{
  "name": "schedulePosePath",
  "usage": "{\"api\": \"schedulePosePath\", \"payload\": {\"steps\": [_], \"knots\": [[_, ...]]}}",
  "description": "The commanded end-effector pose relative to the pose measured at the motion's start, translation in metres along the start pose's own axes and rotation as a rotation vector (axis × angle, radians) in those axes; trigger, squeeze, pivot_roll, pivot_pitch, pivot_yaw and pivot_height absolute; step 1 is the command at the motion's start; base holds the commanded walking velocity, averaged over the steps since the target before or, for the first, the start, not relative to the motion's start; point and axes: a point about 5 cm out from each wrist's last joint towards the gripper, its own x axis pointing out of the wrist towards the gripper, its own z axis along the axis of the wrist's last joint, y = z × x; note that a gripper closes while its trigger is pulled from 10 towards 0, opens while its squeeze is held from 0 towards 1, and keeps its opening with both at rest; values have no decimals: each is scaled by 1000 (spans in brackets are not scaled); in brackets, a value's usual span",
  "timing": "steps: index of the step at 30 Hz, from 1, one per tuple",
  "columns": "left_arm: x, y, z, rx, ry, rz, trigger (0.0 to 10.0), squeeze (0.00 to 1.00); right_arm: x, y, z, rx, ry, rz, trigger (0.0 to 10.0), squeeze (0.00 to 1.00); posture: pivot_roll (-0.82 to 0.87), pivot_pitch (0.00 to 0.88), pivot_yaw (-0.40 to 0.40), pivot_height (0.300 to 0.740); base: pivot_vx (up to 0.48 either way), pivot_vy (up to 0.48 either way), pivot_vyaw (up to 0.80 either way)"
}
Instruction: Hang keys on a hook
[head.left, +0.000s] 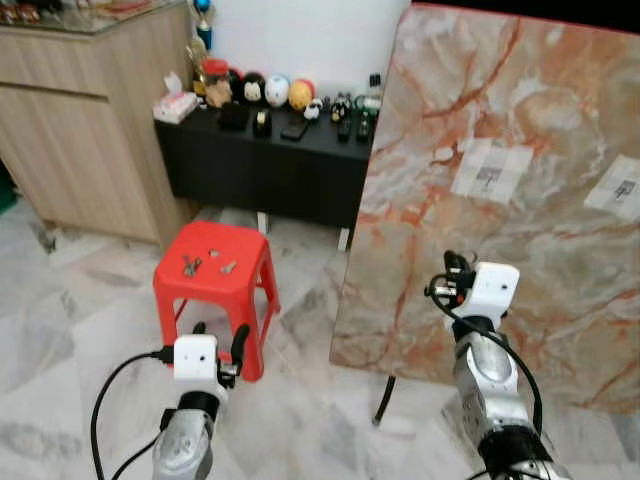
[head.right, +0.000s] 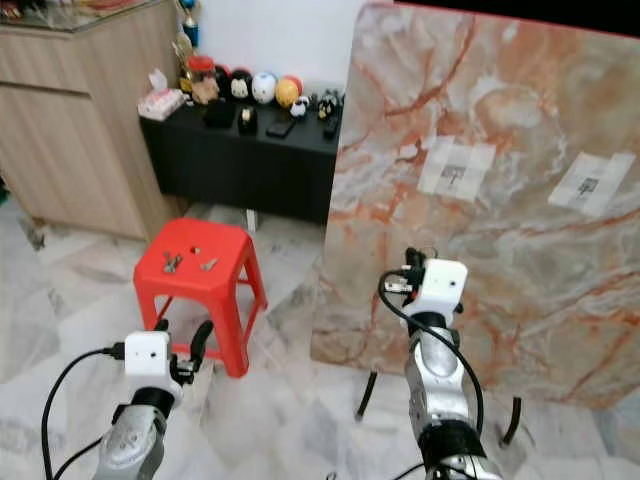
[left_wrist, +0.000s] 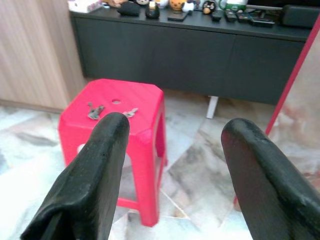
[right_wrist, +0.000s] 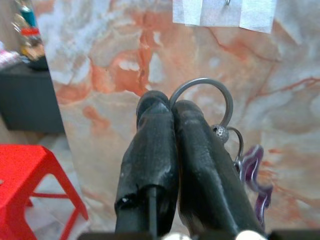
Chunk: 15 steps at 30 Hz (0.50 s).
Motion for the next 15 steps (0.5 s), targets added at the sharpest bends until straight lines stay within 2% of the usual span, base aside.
{"api": "schedulePosePath", "payload": {"steps": [1, 15], "knots": [[0, -3, 0, -4, 3, -3, 10000, 0, 2, -3, 3, -2, -13, -9, 10000, 0, 61, 0, -112, 740, 0, 0, 0], [2, -3, 2, -21, -1, -3, 10000, 0, 4, -4, 5, 2, -21, -10, 10000, 0, 54, 0, -110, 740, 0, 0, 0]]}}
